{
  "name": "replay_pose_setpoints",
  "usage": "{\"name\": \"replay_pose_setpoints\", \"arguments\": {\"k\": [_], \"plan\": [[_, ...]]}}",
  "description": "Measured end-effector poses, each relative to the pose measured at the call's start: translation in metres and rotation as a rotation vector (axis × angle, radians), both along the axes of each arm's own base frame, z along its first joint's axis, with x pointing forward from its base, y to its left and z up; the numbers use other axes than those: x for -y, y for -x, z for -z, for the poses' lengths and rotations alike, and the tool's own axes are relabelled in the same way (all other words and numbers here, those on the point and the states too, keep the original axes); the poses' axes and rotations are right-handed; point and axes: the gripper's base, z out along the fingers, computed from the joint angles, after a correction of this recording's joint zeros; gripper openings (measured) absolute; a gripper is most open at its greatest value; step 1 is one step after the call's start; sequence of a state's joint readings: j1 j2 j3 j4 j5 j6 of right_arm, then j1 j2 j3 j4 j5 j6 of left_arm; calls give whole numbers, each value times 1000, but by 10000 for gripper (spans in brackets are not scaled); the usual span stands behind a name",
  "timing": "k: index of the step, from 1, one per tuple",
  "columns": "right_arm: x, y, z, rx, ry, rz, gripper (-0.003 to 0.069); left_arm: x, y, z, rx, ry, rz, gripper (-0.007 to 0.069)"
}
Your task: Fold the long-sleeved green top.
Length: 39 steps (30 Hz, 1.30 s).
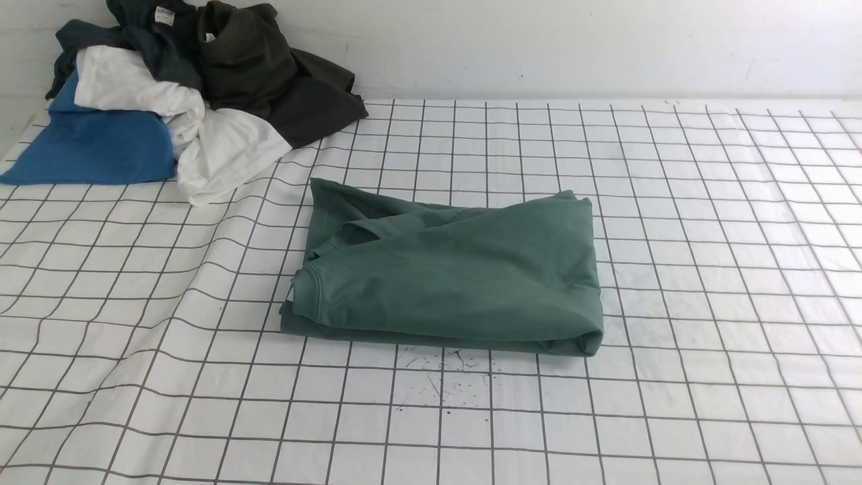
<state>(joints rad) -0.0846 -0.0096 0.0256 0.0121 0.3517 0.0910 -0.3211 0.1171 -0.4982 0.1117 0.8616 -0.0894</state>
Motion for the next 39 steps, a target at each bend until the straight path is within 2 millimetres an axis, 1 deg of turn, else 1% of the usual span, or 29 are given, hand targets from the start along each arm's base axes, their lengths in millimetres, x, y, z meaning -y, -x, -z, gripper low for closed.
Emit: {"name": "replay_pose_setpoints", "arguments": {"k": [27, 30, 36, 37, 38, 39], "plan": [[0, 0, 0, 0, 1, 0, -14, 0, 0, 0, 0, 0, 0, -7], [0, 0, 0, 0, 1, 0, -14, 1, -2, 4, -1, 5, 1, -7], [0, 0, 0, 0, 1, 0, -14, 5, -9, 17, 151, 88, -69, -7], [0, 0, 0, 0, 1, 0, -14, 4, -13, 25, 218, 90, -115, -7], [0, 0, 0, 0, 1, 0, -14, 4, -14, 27, 233, 88, -120, -7], [0, 0, 0, -1, 0, 0, -14, 3, -19, 38, 284, 78, -167, -7]]}}
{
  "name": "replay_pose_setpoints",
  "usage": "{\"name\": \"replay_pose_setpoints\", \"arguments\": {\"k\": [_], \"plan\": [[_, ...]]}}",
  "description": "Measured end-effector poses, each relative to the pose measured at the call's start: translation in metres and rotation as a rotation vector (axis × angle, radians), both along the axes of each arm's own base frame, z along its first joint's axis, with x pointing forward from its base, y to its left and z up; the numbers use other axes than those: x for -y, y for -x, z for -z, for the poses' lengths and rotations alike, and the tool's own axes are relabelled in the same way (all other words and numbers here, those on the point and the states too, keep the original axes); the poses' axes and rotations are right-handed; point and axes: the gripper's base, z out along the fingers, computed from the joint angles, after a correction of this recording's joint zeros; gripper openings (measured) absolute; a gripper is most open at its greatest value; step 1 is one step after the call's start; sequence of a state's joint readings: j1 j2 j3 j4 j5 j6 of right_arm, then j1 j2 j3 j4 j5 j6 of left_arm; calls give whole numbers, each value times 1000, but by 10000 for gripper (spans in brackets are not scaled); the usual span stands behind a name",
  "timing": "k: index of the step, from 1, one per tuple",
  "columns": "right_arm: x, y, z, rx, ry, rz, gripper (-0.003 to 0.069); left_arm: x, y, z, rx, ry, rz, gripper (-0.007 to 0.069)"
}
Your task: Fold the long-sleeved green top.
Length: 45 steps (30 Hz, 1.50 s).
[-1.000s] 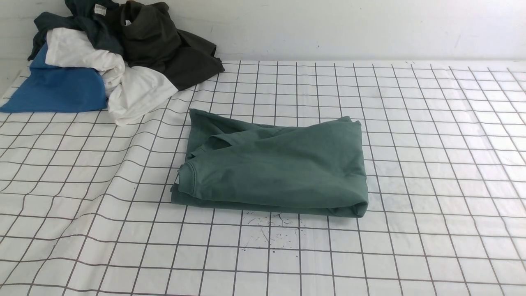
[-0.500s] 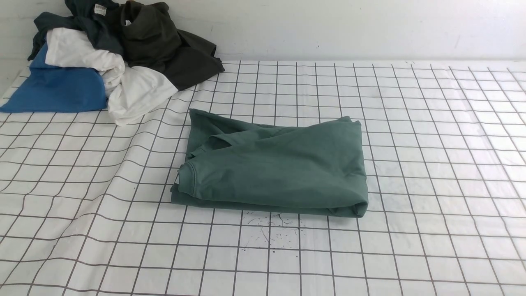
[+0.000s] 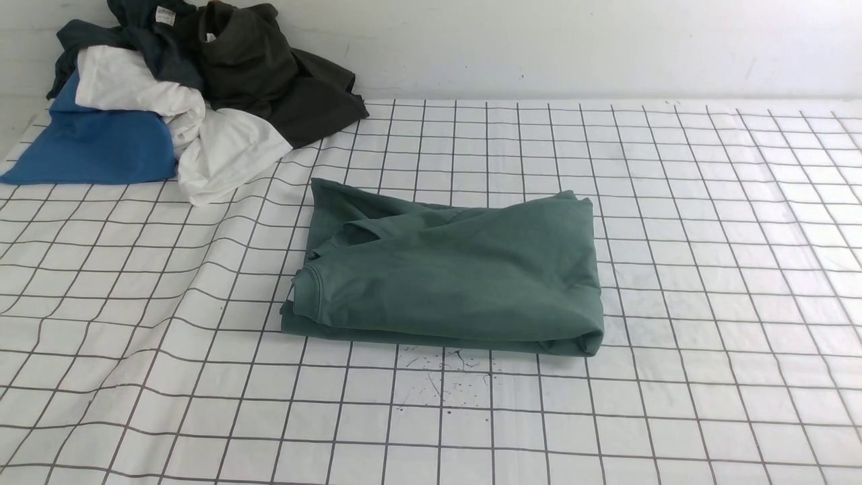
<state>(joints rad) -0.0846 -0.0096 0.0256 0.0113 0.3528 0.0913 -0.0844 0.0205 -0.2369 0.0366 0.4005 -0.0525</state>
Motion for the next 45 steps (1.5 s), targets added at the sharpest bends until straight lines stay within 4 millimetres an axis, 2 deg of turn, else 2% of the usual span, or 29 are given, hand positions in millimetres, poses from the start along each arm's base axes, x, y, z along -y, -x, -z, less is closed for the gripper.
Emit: {"name": "replay_pose_setpoints", "arguments": {"k": [2, 4, 6, 9, 14, 45], "plan": [[0, 0, 0, 0, 0, 0, -14, -2, -6, 20, 38, -15, -48, -7], [0, 0, 0, 0, 0, 0, -14, -2, -8, 29, 39, -18, -63, -7], [0, 0, 0, 0, 0, 0, -14, -3, -13, 53, 6, -24, -75, -7], [0, 0, 0, 0, 0, 0, -14, -3, -14, 69, -45, -27, -74, -7], [0, 0, 0, -1, 0, 0, -14, -3, -12, 80, -162, -30, -76, -7], [0, 0, 0, -1, 1, 0, -14, -3, -12, 81, -181, -20, -75, -7]]}}
